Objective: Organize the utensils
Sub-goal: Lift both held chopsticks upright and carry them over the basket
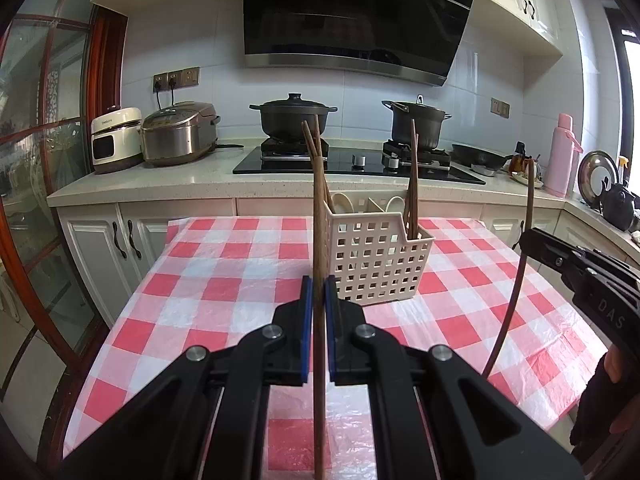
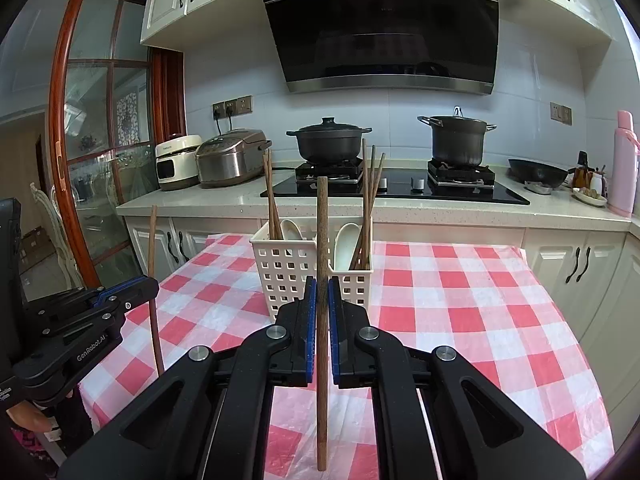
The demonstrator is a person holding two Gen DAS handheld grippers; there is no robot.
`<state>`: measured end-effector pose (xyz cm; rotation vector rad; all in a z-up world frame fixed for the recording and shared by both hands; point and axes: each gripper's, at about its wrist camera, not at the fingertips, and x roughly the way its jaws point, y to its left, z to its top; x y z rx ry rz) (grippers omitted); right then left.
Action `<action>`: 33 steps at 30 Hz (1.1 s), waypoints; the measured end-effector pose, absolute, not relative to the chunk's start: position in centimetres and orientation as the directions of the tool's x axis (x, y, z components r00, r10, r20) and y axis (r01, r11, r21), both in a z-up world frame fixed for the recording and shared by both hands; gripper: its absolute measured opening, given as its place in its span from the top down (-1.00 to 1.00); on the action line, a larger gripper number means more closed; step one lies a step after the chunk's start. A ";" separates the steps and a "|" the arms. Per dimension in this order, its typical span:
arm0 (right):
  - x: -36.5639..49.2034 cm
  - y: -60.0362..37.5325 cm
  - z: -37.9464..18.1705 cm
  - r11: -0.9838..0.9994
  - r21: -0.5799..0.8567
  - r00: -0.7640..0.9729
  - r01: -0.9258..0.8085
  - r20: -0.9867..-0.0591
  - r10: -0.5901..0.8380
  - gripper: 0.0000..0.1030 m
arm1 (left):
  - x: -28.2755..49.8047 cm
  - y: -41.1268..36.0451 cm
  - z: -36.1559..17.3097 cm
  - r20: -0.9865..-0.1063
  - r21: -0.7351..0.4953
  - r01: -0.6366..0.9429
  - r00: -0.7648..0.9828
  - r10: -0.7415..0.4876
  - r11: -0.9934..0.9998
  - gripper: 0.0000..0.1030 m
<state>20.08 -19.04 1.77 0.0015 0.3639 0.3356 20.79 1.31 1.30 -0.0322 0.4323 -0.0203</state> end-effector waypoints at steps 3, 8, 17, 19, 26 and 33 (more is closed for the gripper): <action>20.0 -19.0 1.9 0.944 0.060 0.880 -0.325 -0.346 0.325 0.88 | 20.5 1.3 1.6 -0.406 -0.032 0.011 0.914 -0.024 0.999 0.88; 19.8 -19.0 2.0 0.943 0.059 0.882 -0.326 -0.341 0.326 0.88 | 20.2 1.1 1.9 -0.394 -0.023 0.010 0.919 -0.019 1.000 0.88; 19.5 -18.9 2.5 0.941 0.056 0.883 -0.334 -0.331 0.333 0.88 | 19.8 1.1 2.6 -0.371 -0.011 0.003 0.928 -0.007 1.000 0.88; 19.5 -18.8 2.5 0.941 0.059 0.883 -0.333 -0.331 0.333 0.88 | 19.8 1.1 2.6 -0.376 -0.014 0.004 0.926 -0.009 1.000 0.88; 19.6 -18.8 2.8 0.942 0.057 0.886 -0.331 -0.323 0.331 0.88 | 19.7 1.0 2.9 -0.376 -0.013 0.007 0.926 -0.011 1.000 0.88; 20.3 -18.8 3.6 0.943 0.048 0.892 -0.330 -0.311 0.328 0.88 | 20.1 1.0 3.5 -0.369 -0.005 0.012 0.929 -0.013 1.000 0.88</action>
